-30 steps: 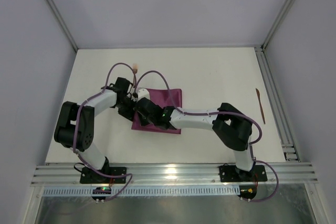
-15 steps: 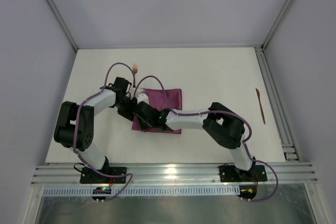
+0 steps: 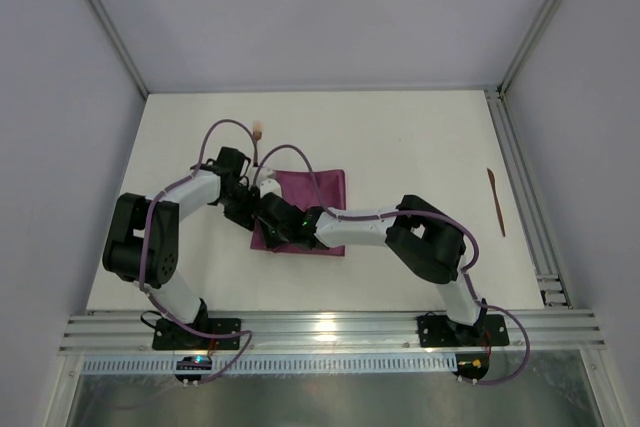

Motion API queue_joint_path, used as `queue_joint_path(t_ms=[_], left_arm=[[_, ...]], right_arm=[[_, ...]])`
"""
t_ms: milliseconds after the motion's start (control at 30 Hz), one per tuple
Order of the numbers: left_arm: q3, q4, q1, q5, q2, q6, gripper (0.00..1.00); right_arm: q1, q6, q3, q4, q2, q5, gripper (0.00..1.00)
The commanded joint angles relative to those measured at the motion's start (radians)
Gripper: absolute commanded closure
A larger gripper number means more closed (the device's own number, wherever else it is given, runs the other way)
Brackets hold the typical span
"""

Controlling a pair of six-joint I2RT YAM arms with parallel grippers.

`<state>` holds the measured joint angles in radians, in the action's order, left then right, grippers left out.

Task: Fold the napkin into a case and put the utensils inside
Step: Fold the square-folded napkin at the center of the board, then smooth out the square-folded napkin at the center of the board.

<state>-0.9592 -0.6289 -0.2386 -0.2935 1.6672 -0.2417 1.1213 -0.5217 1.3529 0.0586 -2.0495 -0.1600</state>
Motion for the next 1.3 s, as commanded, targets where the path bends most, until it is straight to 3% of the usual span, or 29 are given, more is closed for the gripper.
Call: queue_joint_path(t_ms=[0,67,100,267,467,600,667,767,800,933,1000,1133,1267], left_arm=[[-0.004,0.006,0.012,0.027,0.026,-0.002,1.00],[-0.006,0.006,0.012,0.028,0.026,-0.002,1.00],[-0.004,0.005,0.012,0.031,0.025,-0.002,1.00],[-0.001,0.000,0.015,0.060,0.014,-0.011,1.00],[-0.016,-0.034,0.035,0.114,-0.047,-0.021,0.99],[-0.027,-0.063,0.036,0.125,-0.112,-0.027,0.98],[-0.033,-0.086,0.036,0.085,-0.167,-0.033,0.96],[-0.032,-0.129,0.012,0.047,-0.251,-0.050,0.91],[-0.030,-0.130,-0.005,0.051,-0.265,-0.050,0.90],[-0.024,-0.079,-0.121,0.088,-0.284,-0.034,0.83],[-0.023,-0.065,-0.169,0.119,-0.244,-0.036,0.82],[0.011,-0.051,-0.270,0.172,-0.146,-0.042,0.82],[0.059,0.000,-0.283,0.246,-0.066,-0.031,0.82]], right_arm=[[0.005,-0.032,0.041,-0.051,-0.008,0.040,0.96],[0.006,-0.034,0.038,-0.051,-0.009,0.039,0.88],[0.005,-0.034,0.035,-0.051,-0.009,0.042,0.77],[0.008,0.014,0.057,-0.051,0.011,0.077,0.51],[0.011,0.066,0.054,-0.019,0.098,0.050,0.44],[0.011,0.055,-0.027,0.013,0.239,-0.005,0.43],[-0.001,0.029,-0.093,0.015,0.302,-0.026,0.46],[-0.037,-0.053,-0.242,0.033,0.406,-0.044,0.58],[-0.060,-0.073,-0.315,0.032,0.428,-0.041,0.68],[-0.118,-0.152,-0.442,0.012,0.485,-0.009,0.90],[-0.140,-0.175,-0.486,0.003,0.488,0.010,0.97],[-0.178,-0.222,-0.557,-0.002,0.497,0.013,0.97],[-0.193,-0.245,-0.603,-0.003,0.483,0.017,0.97]])
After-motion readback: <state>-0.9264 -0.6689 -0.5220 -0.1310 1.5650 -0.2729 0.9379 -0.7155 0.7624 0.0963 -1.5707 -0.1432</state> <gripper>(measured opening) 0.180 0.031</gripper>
